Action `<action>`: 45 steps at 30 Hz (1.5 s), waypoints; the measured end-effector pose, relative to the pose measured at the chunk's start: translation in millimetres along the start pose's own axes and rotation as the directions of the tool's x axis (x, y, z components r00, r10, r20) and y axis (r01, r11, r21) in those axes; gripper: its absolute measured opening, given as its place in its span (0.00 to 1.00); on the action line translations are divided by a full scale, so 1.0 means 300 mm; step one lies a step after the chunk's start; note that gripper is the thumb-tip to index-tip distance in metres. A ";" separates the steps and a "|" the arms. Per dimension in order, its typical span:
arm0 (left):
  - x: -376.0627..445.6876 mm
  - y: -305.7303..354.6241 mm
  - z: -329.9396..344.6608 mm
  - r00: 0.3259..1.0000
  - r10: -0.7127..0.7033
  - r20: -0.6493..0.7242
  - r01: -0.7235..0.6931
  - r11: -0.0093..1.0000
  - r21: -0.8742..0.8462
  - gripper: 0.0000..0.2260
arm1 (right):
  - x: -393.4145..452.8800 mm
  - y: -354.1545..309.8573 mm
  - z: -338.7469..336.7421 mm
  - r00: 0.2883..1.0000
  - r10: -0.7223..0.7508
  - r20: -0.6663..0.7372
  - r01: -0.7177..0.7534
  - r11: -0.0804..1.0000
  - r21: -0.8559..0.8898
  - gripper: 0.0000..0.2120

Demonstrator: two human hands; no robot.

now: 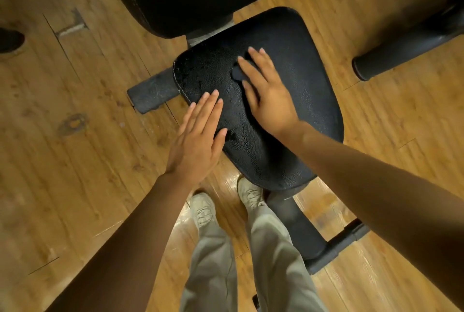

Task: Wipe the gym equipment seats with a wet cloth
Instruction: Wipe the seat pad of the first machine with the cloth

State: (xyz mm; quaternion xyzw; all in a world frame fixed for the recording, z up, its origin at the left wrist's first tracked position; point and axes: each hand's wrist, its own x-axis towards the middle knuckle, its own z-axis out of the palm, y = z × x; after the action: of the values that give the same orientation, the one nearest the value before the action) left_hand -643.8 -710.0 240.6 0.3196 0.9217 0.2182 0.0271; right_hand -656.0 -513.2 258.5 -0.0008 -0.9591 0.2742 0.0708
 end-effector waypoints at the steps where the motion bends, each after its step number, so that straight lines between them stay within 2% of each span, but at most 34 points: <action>1: -0.003 -0.004 0.001 1.000 -0.005 -0.006 0.005 1.000 0.005 0.24 | -0.002 0.000 0.005 1.000 -0.011 0.002 0.011 1.000 -0.005 0.20; 4: -0.009 -0.011 0.003 1.000 0.010 -0.005 -0.010 1.000 -0.010 0.24 | -0.156 -0.012 -0.010 0.981 -0.147 0.125 0.146 0.989 0.012 0.19; 8: -0.010 -0.027 -0.005 0.999 0.052 0.015 -0.052 0.998 -0.024 0.23 | -0.458 -0.007 -0.079 0.901 -0.302 0.310 0.306 0.951 0.038 0.20; 11: -0.009 -0.045 -0.011 0.996 0.089 0.023 -0.089 0.996 -0.010 0.23 | -0.522 0.007 -0.104 0.849 -0.371 0.376 0.398 0.917 0.006 0.19; 13: -0.011 -0.056 -0.015 0.994 0.108 0.013 -0.108 0.994 -0.002 0.23 | -0.457 -0.004 -0.083 0.857 -0.381 0.348 0.396 0.918 0.030 0.18; 15: -0.016 -0.068 -0.020 0.998 0.065 -0.009 -0.065 0.998 0.022 0.24 | -0.343 -0.032 -0.045 0.893 -0.339 0.296 0.344 0.938 0.037 0.18; 19: -0.022 -0.084 -0.025 1.000 -0.010 -0.018 0.012 0.996 0.086 0.26 | -0.053 -0.077 0.029 0.985 -0.137 0.101 0.137 0.991 0.004 0.19; 22: -0.025 -0.095 -0.024 1.000 0.003 -0.005 -0.002 0.997 0.075 0.26 | 0.045 -0.100 0.067 1.000 -0.017 0.012 0.017 1.000 -0.010 0.20; 24: -0.029 -0.103 -0.024 1.000 0.016 -0.002 -0.016 0.998 0.065 0.26 | -0.021 -0.110 0.066 0.997 -0.055 0.049 0.056 0.998 -0.008 0.20; 26: -0.030 -0.113 -0.026 1.000 0.028 0.011 -0.029 0.999 0.046 0.25 | -0.164 -0.113 0.040 0.972 -0.175 0.154 0.172 0.985 0.032 0.20; 29: -0.022 -0.130 -0.033 0.999 0.044 0.014 -0.044 0.999 0.020 0.24 | -0.364 -0.080 -0.023 0.876 -0.364 0.316 0.365 0.929 0.059 0.19; 32: -0.022 -0.140 -0.031 0.998 0.058 0.008 -0.058 0.998 0.010 0.24 | -0.395 -0.048 -0.051 0.814 -0.444 0.375 0.460 0.886 0.050 0.18; 34: -0.031 -0.135 -0.022 0.999 0.047 -0.026 -0.046 0.997 0.064 0.24 | -0.326 -0.058 -0.030 0.824 -0.450 0.344 0.462 0.885 0.052 0.17; 37: -0.046 -0.121 -0.008 0.997 -0.049 -0.064 0.055 0.993 0.106 0.26 | -0.156 -0.095 0.024 0.890 -0.370 0.265 0.378 0.926 0.023 0.18; 41: -0.049 -0.111 0.009 0.992 -0.088 -0.086 0.091 0.995 0.027 0.27 | 0.073 -0.124 0.077 0.948 -0.275 0.161 0.281 0.960 -0.015 0.19; 45: -0.056 -0.102 0.012 0.987 -0.132 -0.093 0.127 0.990 -0.054 0.27 | 0.047 -0.122 0.080 0.945 -0.274 0.179 0.280 0.960 -0.008 0.20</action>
State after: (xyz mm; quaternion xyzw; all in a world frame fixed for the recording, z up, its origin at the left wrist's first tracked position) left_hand -647.6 -740.2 223.0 0.2473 0.9352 0.2533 0.0047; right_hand -671.7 -556.4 259.5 0.1570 -0.9565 0.2446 0.0233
